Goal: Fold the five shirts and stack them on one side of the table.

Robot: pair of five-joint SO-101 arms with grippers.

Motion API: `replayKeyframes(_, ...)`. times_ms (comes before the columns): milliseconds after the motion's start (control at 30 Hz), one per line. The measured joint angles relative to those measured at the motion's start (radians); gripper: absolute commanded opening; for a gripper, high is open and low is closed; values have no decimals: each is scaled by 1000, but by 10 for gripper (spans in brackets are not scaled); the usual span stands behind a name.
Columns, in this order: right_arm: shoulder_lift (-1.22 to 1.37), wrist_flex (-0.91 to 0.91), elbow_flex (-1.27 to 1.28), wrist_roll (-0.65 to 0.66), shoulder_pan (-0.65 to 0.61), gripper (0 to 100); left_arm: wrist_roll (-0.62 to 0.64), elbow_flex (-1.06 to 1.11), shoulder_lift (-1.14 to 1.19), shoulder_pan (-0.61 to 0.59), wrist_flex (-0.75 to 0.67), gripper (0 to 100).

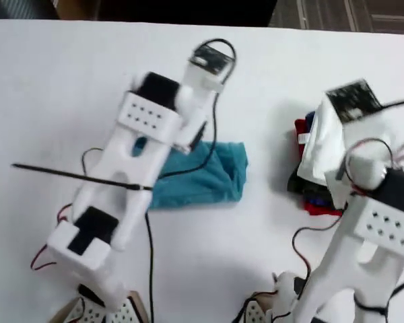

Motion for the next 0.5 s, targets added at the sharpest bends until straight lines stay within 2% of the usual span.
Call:
replayKeyframes(133, -91, 0, 100, 0, 49, 23, -2, 0, 80, 52, -54, 25)
replayKeyframes(500, -285, 0, 276, 0, 54, 23, -5, 0, 269, 141, -209, 25)
